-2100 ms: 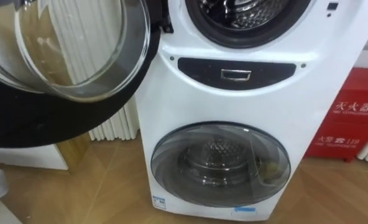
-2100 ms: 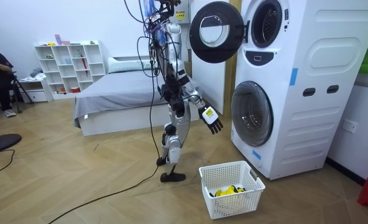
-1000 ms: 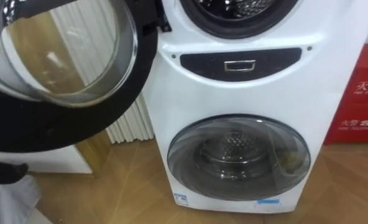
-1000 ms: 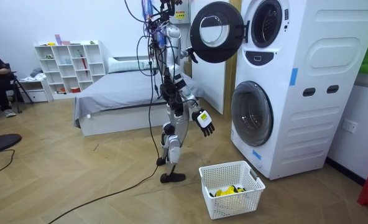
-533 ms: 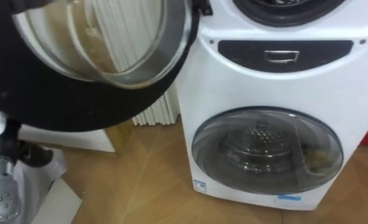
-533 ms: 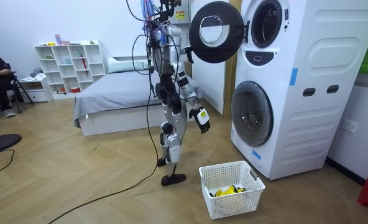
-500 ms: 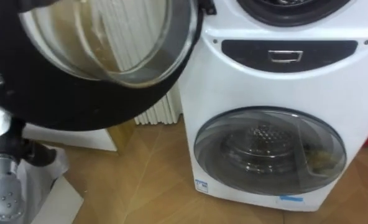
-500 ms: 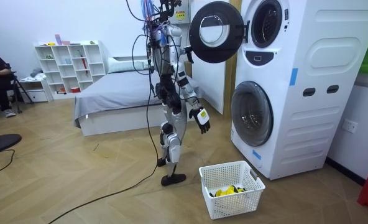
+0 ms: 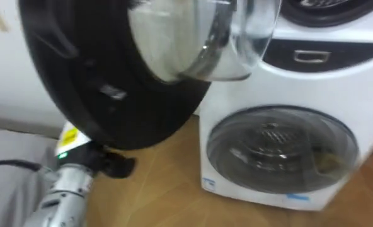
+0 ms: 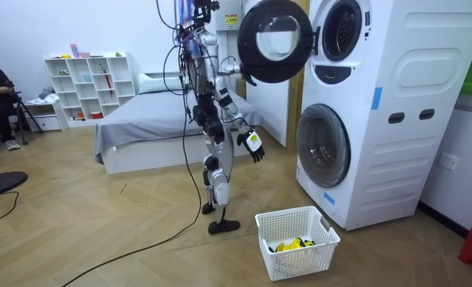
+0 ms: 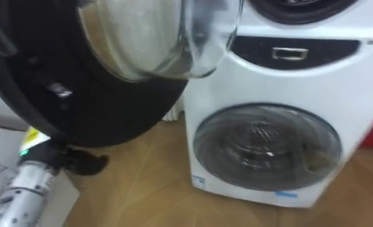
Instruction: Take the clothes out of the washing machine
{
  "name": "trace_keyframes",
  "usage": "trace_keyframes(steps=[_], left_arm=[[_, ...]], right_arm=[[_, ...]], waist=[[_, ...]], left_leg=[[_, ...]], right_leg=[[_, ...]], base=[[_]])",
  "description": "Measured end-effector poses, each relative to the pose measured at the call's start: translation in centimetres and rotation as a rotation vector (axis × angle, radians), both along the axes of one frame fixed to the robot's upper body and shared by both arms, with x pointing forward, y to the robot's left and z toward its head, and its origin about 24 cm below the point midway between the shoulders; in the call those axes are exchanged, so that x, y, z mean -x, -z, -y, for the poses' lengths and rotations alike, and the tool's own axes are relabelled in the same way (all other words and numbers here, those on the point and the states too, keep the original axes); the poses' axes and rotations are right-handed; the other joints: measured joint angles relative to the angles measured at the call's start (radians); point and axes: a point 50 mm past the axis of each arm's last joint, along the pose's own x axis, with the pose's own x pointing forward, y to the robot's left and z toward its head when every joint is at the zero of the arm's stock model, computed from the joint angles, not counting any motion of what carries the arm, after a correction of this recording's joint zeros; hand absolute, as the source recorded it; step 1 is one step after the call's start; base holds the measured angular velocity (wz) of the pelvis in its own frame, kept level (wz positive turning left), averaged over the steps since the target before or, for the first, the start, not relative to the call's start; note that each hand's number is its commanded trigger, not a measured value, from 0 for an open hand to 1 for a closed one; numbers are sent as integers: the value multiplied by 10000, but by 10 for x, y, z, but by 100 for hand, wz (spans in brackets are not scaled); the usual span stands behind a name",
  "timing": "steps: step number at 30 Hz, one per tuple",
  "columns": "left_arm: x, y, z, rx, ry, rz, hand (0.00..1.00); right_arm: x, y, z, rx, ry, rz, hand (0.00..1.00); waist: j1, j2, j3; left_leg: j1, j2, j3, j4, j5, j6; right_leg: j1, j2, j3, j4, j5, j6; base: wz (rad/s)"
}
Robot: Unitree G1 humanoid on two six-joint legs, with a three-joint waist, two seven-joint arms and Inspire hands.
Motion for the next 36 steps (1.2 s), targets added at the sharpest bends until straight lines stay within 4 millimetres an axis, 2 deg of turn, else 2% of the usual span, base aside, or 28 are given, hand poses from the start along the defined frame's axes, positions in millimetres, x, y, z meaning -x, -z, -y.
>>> trace_keyframes(steps=[1,3,7,10,15,17,26,30,33,36], left_arm=[[2,2,7,157,257,-173,0],[5,2,20,273,1131,-250,0],[14,1,42,755,2594,-339,0],[23,4,60,839,3650,-595,0],[30,11,77,1042,4462,-1045,0],[30,17,78,981,4567,-1293,0],[33,60,81,394,4605,-3187,0],[32,83,76,204,4242,-4131,0],[34,101,67,113,3759,-4889,0],[42,130,47,166,2676,-5984,0]], right_arm=[[0,1,-4,-193,107,37,0],[3,4,-8,-301,107,-94,0],[4,4,-9,-445,412,-60,0],[4,6,-17,-645,561,3,0],[3,7,-22,-864,805,99,0],[3,7,-22,-887,934,142,0],[11,10,-25,-1074,983,-110,0],[12,11,-29,-1208,1039,-99,0],[16,12,-32,-1277,996,-146,0],[24,14,-33,-1349,1051,-257,0]], waist=[[-202,-122,-7],[-429,-269,-51],[-740,-306,-64],[-967,-448,-85],[-1009,-524,-77],[-998,-565,-64],[-965,-621,-87],[-1000,-693,-64],[-971,-713,-114],[-927,-795,-191]], left_leg=[[2,2,61,18,-10,7],[32,28,257,11,-28,-18],[147,105,527,-22,-76,-93],[300,200,739,-23,-141,-206],[633,358,985,-103,-214,-395],[793,398,1128,-157,-201,-471],[1051,486,1048,-159,-310,-658],[1155,533,1039,-186,-360,-735],[1161,597,1051,-191,-413,-812],[1192,682,1046,-187,-468,-907]], right_leg=[[-25,-9,-140,-31,1,1],[-127,1,-113,-16,23,47],[-138,54,-125,-8,16,59],[-85,149,-5,-25,-32,127],[61,337,274,-27,-115,1],[108,415,454,-38,-152,-59],[209,578,706,-19,-338,-176],[243,644,758,-12,-375,-235],[196,706,779,1,-439,-300],[221,799,773,11,-473,-364]], base=[[-28],[-31],[-25],[-30],[-26],[-23],[-10],[-13],[-9],[-10]])
